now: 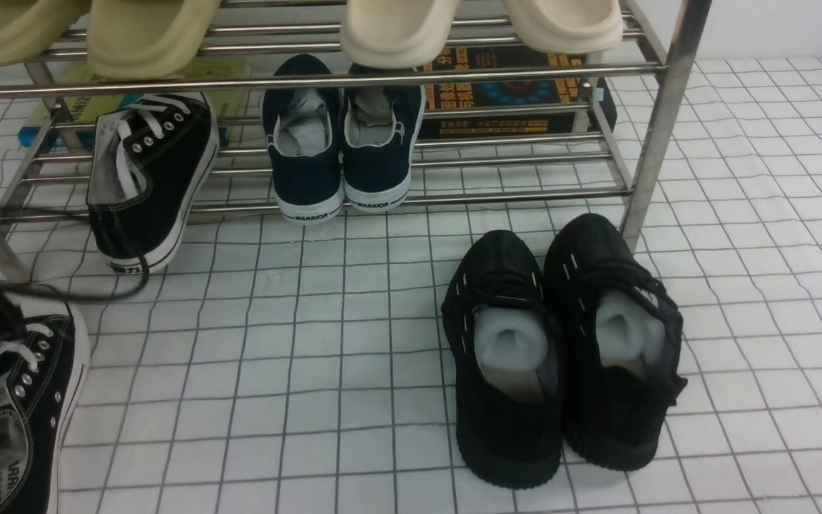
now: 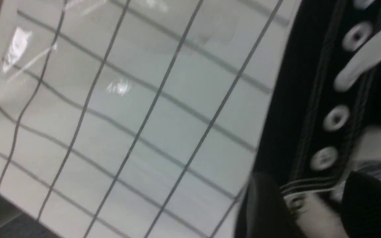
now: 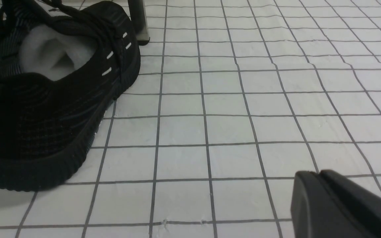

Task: Take the shoes off the shelf with your hand from the white checkered tablecloth.
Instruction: 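Set the held shoe down on the floor in front of the rack with the left gripper, then grasp the leftmost shoe on the bottom shelf of the shoe rack with the left gripper, then set the held shoe down on the floor in front of the rack with the left gripper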

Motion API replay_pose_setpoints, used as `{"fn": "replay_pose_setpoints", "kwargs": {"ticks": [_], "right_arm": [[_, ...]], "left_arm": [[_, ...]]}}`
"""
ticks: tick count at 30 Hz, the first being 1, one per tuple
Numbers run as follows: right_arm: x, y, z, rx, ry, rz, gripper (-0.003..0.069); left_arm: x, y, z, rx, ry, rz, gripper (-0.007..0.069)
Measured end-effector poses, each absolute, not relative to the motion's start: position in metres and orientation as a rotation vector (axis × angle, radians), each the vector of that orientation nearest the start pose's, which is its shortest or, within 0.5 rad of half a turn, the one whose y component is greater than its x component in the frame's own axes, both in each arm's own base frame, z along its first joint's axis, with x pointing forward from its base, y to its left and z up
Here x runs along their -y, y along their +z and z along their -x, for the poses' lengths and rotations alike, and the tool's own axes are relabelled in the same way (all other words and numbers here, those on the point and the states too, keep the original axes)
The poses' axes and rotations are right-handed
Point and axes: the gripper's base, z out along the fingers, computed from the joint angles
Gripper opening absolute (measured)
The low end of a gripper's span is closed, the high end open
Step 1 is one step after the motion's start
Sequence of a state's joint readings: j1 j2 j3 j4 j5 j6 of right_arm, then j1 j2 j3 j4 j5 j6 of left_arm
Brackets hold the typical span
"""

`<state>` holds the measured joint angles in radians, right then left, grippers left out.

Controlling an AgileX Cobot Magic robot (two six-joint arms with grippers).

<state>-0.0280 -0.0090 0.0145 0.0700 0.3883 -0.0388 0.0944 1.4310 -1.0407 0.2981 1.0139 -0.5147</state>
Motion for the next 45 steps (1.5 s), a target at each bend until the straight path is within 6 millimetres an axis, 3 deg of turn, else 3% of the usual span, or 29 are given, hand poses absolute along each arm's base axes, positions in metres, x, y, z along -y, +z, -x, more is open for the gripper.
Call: {"fn": "replay_pose_setpoints", "kwargs": {"ticks": [3,6,9,11,15,25,28,29,30,34,38,41,45], "right_arm": [[-0.001,0.174,-0.052,-1.876,0.023,-0.032,0.0041],[-0.001,0.174,-0.052,-1.876,0.023,-0.032,0.0041],[-0.001,0.174,-0.052,-1.876,0.023,-0.032,0.0041],[-0.001,0.174,-0.052,-1.876,0.023,-0.032,0.0041],[-0.001,0.174,-0.052,-1.876,0.023,-0.032,0.0041],[-0.001,0.174,-0.052,-1.876,0.023,-0.032,0.0041],[-0.001,0.174,-0.052,-1.876,0.023,-0.032,0.0041],[-0.001,0.174,-0.052,-1.876,0.023,-0.032,0.0041],[-0.001,0.174,-0.052,-1.876,0.023,-0.032,0.0041],[-0.001,0.174,-0.052,-1.876,0.023,-0.033,0.0041],[-0.001,0.174,-0.052,-1.876,0.023,-0.033,0.0041],[-0.001,0.174,-0.052,-1.876,0.022,-0.034,0.0041],[-0.001,0.174,-0.052,-1.876,0.022,-0.034,0.0041]], "left_arm": [[-0.044,0.295,-0.284,-2.659,0.176,0.694,0.0381],[-0.033,0.317,-0.32,-2.555,-0.051,0.654,0.039],[-0.029,0.316,-0.343,-2.502,-0.133,0.644,0.0391],[-0.029,0.303,-0.365,-2.481,-0.168,0.65,0.0391],[-0.03,0.281,-0.383,-2.484,-0.174,0.658,0.0391],[-0.029,0.239,-0.405,-2.513,-0.211,0.705,0.0377],[-0.029,0.235,-0.406,-2.526,-0.222,0.719,0.03],[-0.029,0.235,-0.406,-2.53,-0.224,0.72,0.0257],[-0.029,0.235,-0.405,-2.545,-0.213,0.702,0.0165],[-0.029,0.243,-0.394,-2.621,-0.16,0.648,0.0048],[-0.03,0.26,-0.37,-2.736,-0.068,0.619,0.0033],[-0.02,0.284,-0.331,-2.815,0.048,0.532,0.0033],[-0.006,0.289,-0.299,-2.83,0.102,0.503,0.0033]]}}
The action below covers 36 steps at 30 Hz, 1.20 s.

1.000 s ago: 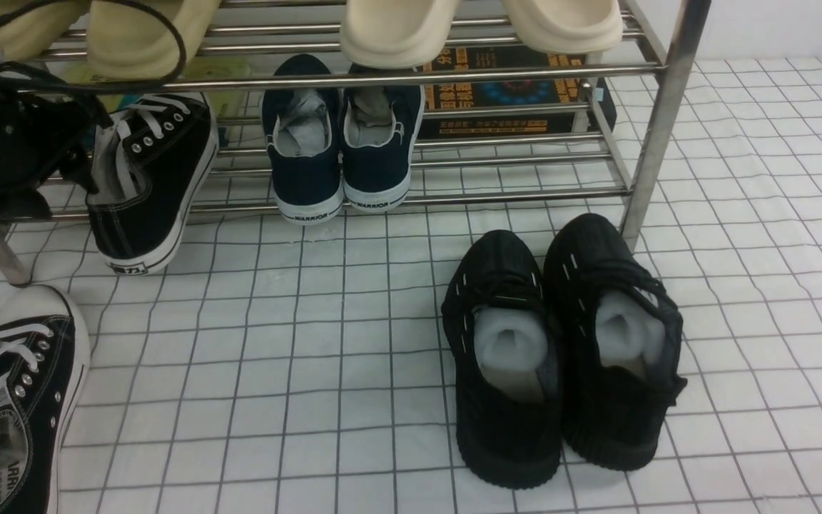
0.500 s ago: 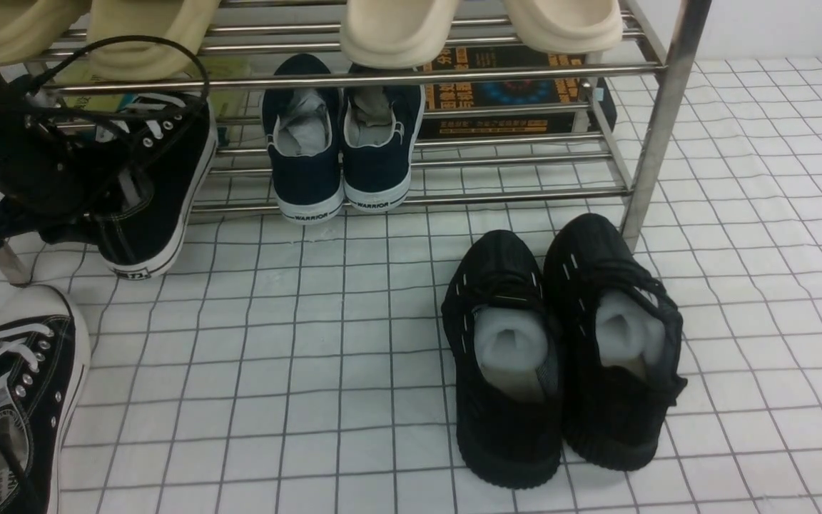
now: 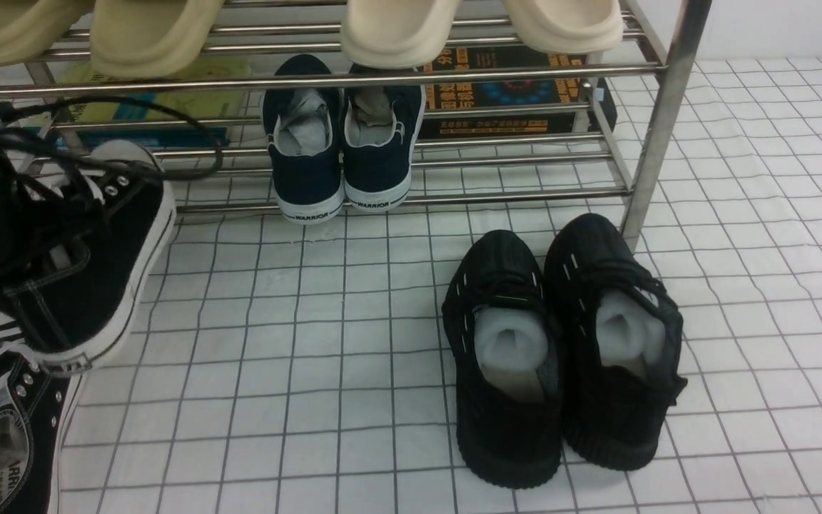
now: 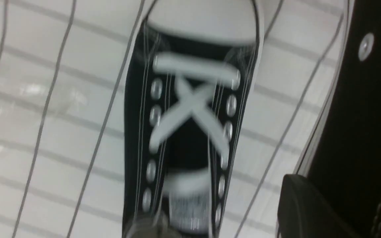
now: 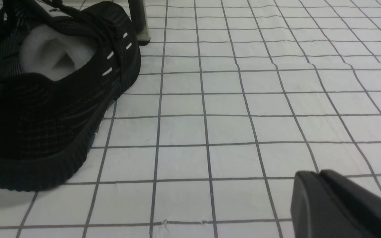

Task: Take the shoes off the shelf with your hand from the white checkered tablecloth.
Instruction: 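Set the held shoe down on the floor in front of the rack with the left gripper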

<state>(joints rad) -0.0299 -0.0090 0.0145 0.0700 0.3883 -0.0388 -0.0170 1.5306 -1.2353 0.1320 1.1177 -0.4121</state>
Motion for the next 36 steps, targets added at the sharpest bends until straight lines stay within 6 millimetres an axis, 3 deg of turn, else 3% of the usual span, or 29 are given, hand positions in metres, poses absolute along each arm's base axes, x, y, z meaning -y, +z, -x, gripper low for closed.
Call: {"fn": "replay_pose_setpoints", "kwargs": {"ticks": [4,7,14,24,27,31,36], "right_arm": [[-0.001,0.174,-0.052,-1.876,0.022,-0.034,0.0041],[-0.001,0.174,-0.052,-1.876,0.022,-0.034,0.0041],[-0.001,0.174,-0.052,-1.876,0.022,-0.034,0.0041],[-0.001,0.174,-0.052,-1.876,0.021,-0.034,0.0041],[-0.001,0.174,-0.052,-1.876,0.021,-0.034,0.0041],[-0.001,0.174,-0.052,-1.876,0.021,-0.034,0.0041],[-0.001,0.174,-0.052,-1.876,0.021,-0.034,0.0041]], "left_arm": [[0.01,0.275,-0.261,-2.854,0.126,0.553,0.0033],[0.017,0.261,-0.249,-2.847,0.122,0.599,0.0033],[0.023,0.233,-0.248,-2.789,0.079,0.662,0.0036],[0.02,0.224,-0.248,-2.802,0.141,0.667,0.0081],[0.02,0.224,-0.249,-2.792,0.136,0.66,0.0148],[0.019,0.225,-0.247,-2.823,0.163,0.607,0.0295],[0.018,0.236,-0.244,-2.841,0.187,0.553,0.0366]]}}
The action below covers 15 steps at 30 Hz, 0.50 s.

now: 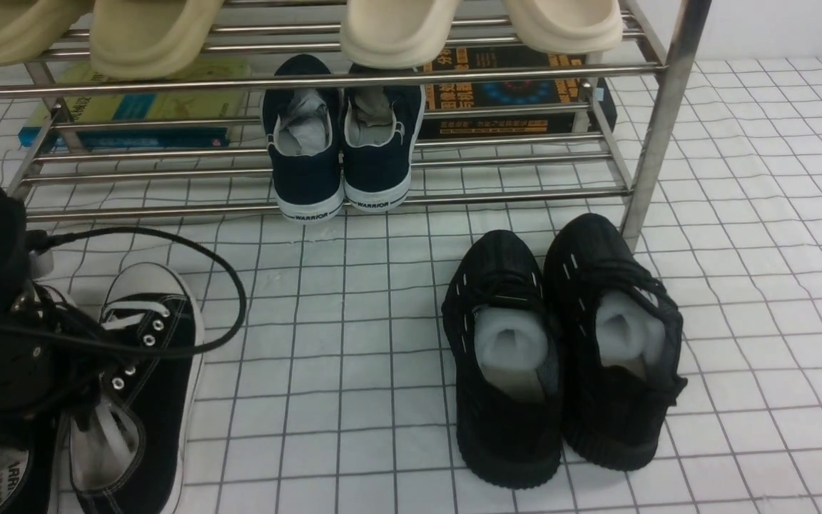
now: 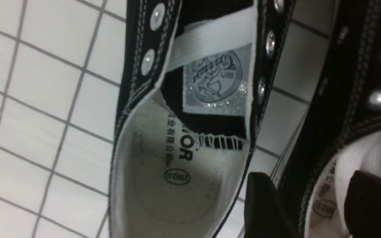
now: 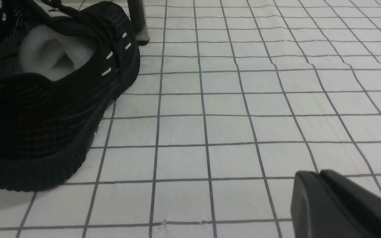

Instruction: Take the shoes off the shelf with your hand from the white checkered tablecloth.

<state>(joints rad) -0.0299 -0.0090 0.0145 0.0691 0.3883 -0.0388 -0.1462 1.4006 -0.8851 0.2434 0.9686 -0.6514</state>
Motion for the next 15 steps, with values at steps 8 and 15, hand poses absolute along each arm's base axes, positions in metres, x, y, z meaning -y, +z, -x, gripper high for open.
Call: {"fn": "replay_pose_setpoints", "kwargs": {"ticks": [8,15], "right_arm": [[-0.001,0.174,-0.052,-1.876,0.021,-0.034,0.0049],[-0.001,0.174,-0.052,-1.876,0.021,-0.034,0.006]], "left_arm": [[0.011,0.302,-0.205,-2.797,0.194,0.315,0.012],[0.013,0.304,-0.128,-2.602,-0.033,0.083,0.0001]]}}
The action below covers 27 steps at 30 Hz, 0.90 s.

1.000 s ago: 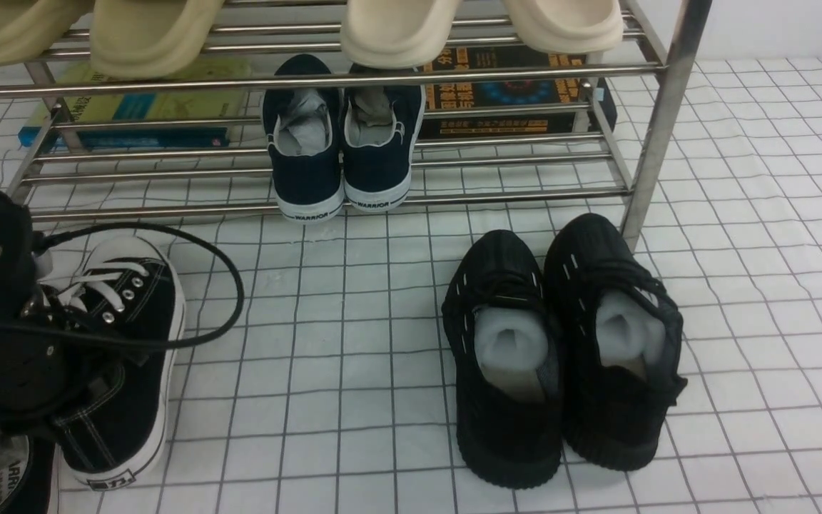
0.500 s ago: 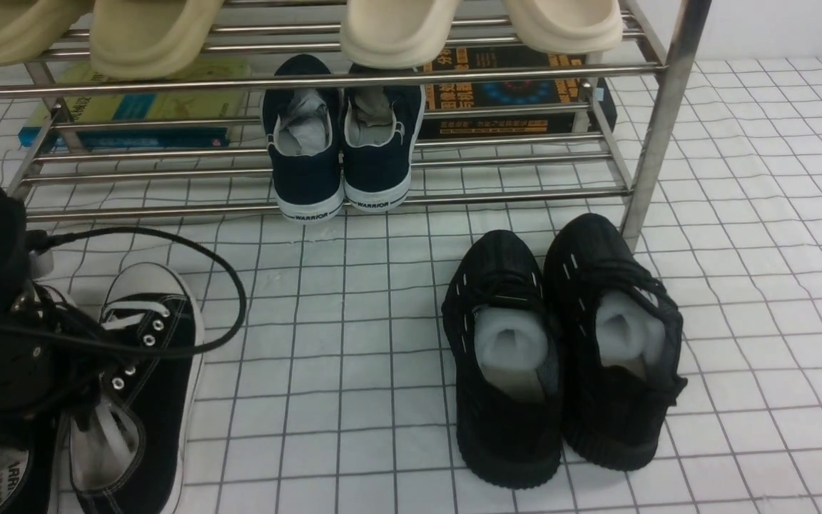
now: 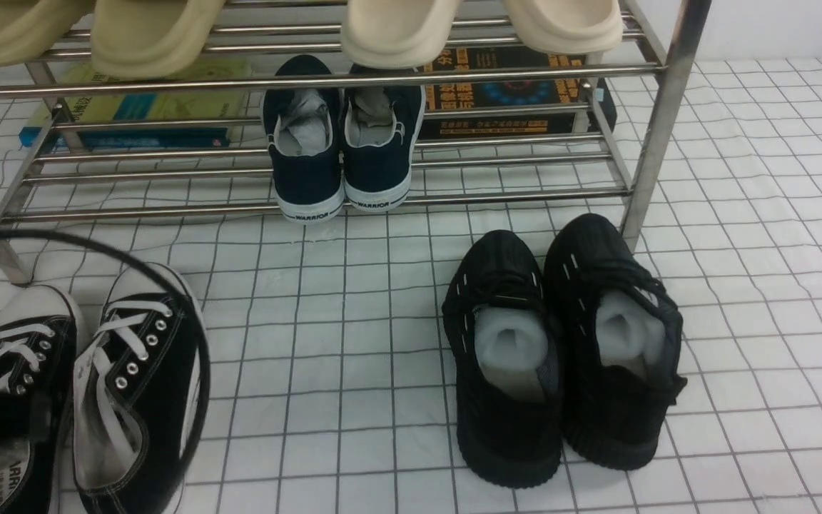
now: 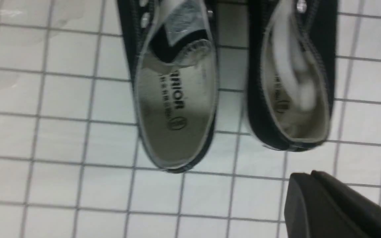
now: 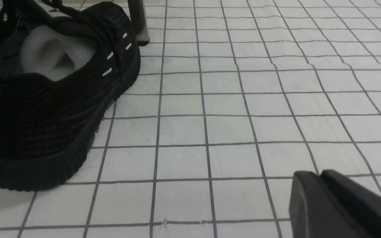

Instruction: Take the shoes off the shelf with your hand from the white checkered tablecloth.

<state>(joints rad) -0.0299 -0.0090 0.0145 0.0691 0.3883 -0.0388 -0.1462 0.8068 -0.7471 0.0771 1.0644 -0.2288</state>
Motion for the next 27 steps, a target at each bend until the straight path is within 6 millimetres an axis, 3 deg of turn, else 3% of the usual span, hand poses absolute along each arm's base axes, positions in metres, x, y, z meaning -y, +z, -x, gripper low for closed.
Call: {"fn": "replay_pose_setpoints", "kwargs": {"ticks": [7,11,15,23,27], "right_arm": [[-0.001,0.174,-0.052,-1.876,0.021,-0.034,0.0071],[-0.001,0.174,-0.052,-1.876,0.021,-0.034,0.0077],[-0.001,0.174,-0.052,-1.876,0.021,-0.034,0.0085],[-0.001,0.174,-0.052,-1.876,0.021,-0.034,0.009],[-0.001,0.174,-0.052,-1.876,0.021,-0.034,0.0095]], "left_arm": [[0.017,0.286,-0.085,-2.1,-0.282,0.06,0.0002],[0.015,0.279,-0.072,-1.982,-0.292,0.058,0.0005],[0.013,0.27,-0.063,-1.949,-0.277,0.048,0.0009],[0.011,0.259,-0.065,-1.946,-0.235,0.029,0.0014],[0.008,0.233,-0.063,-1.91,-0.181,0.019,0.0017]]}}
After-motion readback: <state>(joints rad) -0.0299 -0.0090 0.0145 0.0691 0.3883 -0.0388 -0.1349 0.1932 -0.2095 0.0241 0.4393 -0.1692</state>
